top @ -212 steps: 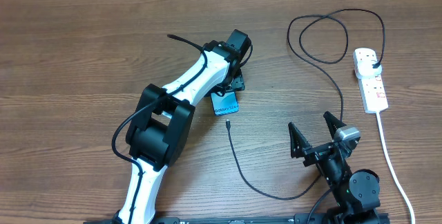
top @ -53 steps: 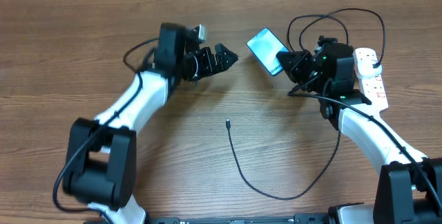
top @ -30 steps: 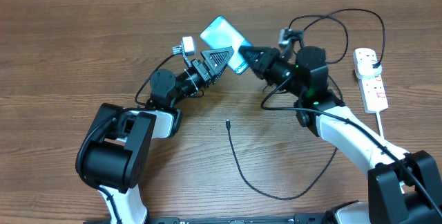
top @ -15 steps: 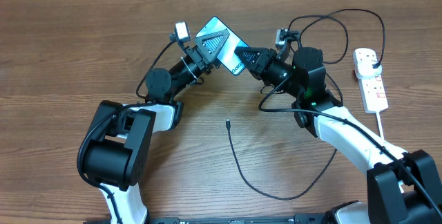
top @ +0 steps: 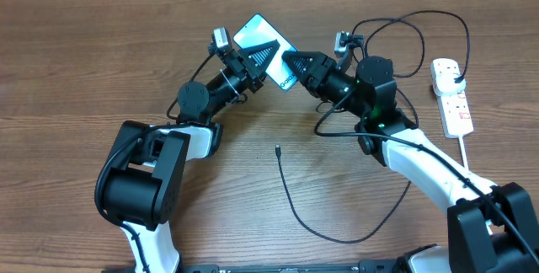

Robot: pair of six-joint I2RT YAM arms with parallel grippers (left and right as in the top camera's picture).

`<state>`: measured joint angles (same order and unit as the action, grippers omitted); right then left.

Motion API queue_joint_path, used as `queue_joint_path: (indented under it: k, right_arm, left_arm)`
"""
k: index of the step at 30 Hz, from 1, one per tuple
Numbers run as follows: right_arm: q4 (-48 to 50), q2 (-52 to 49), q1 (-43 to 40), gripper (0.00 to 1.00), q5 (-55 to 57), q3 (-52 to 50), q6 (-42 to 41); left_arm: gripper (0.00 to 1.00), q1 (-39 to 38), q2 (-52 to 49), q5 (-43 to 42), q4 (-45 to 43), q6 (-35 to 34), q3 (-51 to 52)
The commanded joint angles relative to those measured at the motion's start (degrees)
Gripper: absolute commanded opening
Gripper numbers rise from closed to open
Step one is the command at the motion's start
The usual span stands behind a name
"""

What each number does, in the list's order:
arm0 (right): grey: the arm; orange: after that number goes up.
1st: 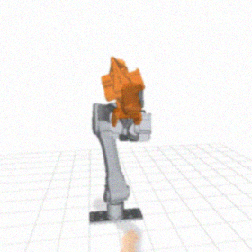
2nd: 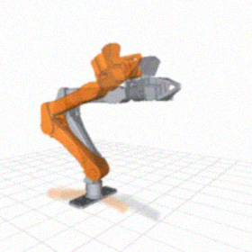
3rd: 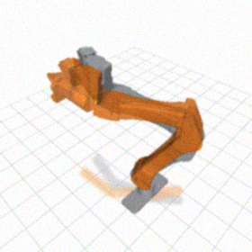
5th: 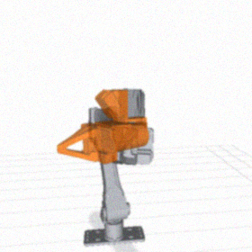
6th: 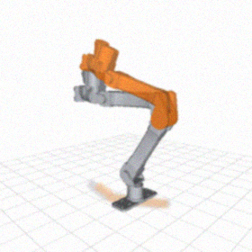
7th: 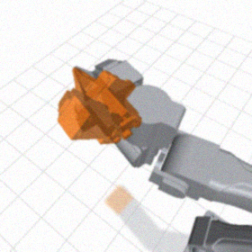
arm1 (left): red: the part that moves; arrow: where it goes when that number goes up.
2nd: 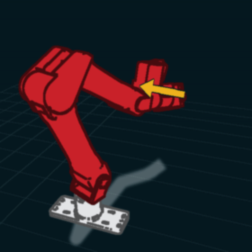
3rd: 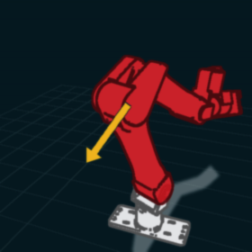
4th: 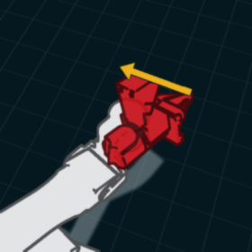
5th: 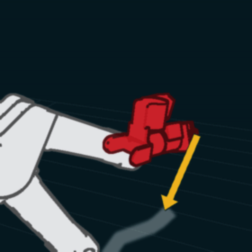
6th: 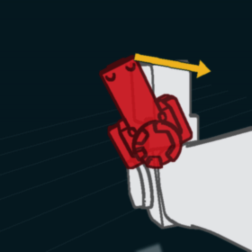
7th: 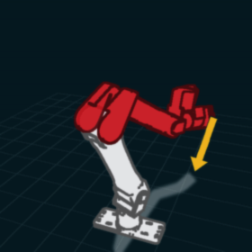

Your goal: Plug charger to phone and switch on socket

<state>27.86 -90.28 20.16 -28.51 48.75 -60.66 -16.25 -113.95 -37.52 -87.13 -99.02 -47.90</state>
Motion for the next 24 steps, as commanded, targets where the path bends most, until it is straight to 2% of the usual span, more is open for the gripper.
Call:
queue_joint_path:
  k: [1, 5, 8, 9, 15, 22, 24]
  right_arm:
    - [-8.96, 4.02, -5.99, 1.00, -7.17, 0.76, 12.26]
    - [-30.49, 14.51, -9.03, 1.00, 1.51, 0.79, 27.82]
    - [-42.34, 20.65, -8.59, 1.00, 8.87, 0.79, 34.53]
    - [-46.95, 22.93, -8.31, 1.00, 11.10, 0.79, 36.92]
    - [-57.96, 25.18, -6.95, 0.99, 14.99, 0.79, 41.03]
    - [-63.45, 25.18, -4.87, 1.00, 16.79, 0.79, 41.05]
    - [-64.74, 25.18, -4.61, 1.00, 17.40, 0.79, 41.05]
  left_arm:
    - [0.04, 3.45, 0.81, -11.50, 12.07, -3.45, -1.40]
    - [0.04, 7.08, 0.81, -21.94, 30.16, -1.57, -1.79]
    - [0.04, 8.74, 0.76, -28.30, 42.58, -0.55, -4.13]
    - [0.04, 9.51, 0.22, -32.20, 47.39, 2.29, -6.91]
    - [0.04, 9.03, -6.01, -46.29, 48.50, 2.58, -19.91]
    - [0.04, 6.45, -12.63, -45.38, 48.57, 0.55, -27.74]
    - [0.04, 5.46, -14.97, -46.01, 48.43, -3.61, -28.96]
